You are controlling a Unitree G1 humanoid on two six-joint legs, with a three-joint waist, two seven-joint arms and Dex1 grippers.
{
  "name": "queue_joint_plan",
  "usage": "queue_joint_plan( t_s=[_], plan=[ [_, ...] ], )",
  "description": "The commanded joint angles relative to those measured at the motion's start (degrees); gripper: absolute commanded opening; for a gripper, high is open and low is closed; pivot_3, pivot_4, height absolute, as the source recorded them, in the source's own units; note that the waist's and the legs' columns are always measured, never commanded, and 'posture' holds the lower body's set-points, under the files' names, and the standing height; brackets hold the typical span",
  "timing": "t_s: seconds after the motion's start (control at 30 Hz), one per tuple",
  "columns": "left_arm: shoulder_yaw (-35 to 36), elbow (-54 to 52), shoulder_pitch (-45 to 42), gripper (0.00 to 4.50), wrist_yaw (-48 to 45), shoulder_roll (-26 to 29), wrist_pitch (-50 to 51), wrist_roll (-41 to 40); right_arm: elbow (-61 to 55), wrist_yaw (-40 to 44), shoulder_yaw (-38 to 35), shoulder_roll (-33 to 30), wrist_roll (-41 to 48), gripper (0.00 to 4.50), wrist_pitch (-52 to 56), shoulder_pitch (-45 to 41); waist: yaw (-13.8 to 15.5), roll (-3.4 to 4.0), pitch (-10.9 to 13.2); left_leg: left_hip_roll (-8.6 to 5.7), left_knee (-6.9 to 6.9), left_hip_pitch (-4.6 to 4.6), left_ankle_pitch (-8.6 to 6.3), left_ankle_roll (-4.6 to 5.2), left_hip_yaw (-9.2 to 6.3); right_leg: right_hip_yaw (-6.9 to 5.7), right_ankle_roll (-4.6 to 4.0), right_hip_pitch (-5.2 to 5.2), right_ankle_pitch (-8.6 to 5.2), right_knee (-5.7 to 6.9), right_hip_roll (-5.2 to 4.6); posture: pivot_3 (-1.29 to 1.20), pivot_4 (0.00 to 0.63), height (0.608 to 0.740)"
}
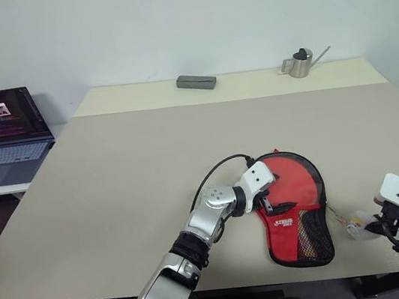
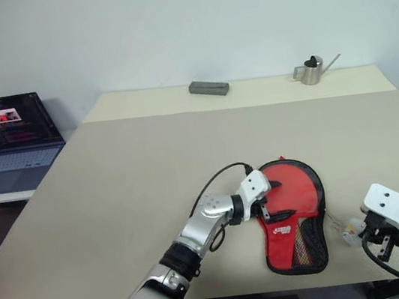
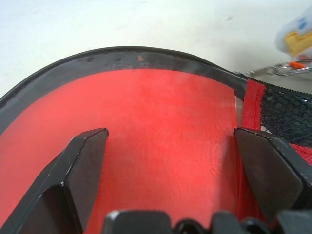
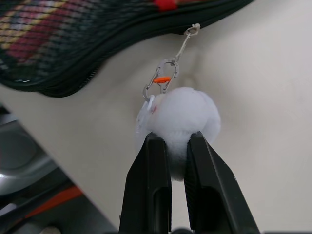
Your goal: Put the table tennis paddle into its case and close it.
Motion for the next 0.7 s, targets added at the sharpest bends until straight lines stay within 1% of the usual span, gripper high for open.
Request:
queue_joint_plan(
  t_s=[0.03,0.27,0.33,0.57,0.7],
  plan=[
    [-5.2,9.4,4.8,4.50,-0.8,2.2,4.5,6.4,-3.2,3.1,-3.3,-1.1,1.6,0.02,0.0,2.7,0.0,-0.03,0.0,0.00,0.00,0.00,0.00,-0.01,0.00,-0.01,0.00,0.01,0.00,0.00,0.00,0.00,0.150,0.740],
    [-5.6,9.3,4.8,4.50,-1.0,2.4,4.4,6.4,-8.2,9.9,-10.3,-0.7,1.6,0.02,-2.3,13.5,0.7,-0.12,-0.1,-0.03,-0.01,-0.04,-0.12,-0.07,-0.17,-0.16,0.06,0.06,-0.18,-0.04,0.01,0.00,0.150,0.740],
    [-5.7,9.2,4.8,4.50,-1.1,2.4,4.4,6.3,-9.5,10.8,-11.4,-0.1,1.9,0.02,-2.8,15.3,0.9,-0.19,-0.2,-0.03,-0.01,-0.04,-0.18,-0.09,-0.21,-0.21,0.06,0.07,-0.25,-0.04,0.01,0.00,0.150,0.740],
    [-6.2,9.1,4.8,4.50,-1.4,2.4,4.5,6.5,-14.8,12.9,-12.2,1.5,3.4,0.01,-3.6,19.8,1.0,-0.23,-0.2,0.01,0.00,-0.01,-0.26,-0.13,-0.36,-0.33,0.03,0.13,-0.32,-0.04,0.00,0.00,0.150,0.740],
    [-6.3,9.0,4.9,4.50,-1.5,2.5,4.5,6.5,-17.3,13.8,-12.2,2.3,3.8,0.01,-4.0,21.9,1.1,-0.22,-0.2,0.03,0.01,0.01,-0.28,-0.17,-0.59,-0.84,-0.08,0.11,-0.40,-0.04,-0.11,0.00,0.150,0.740]
  ],
)
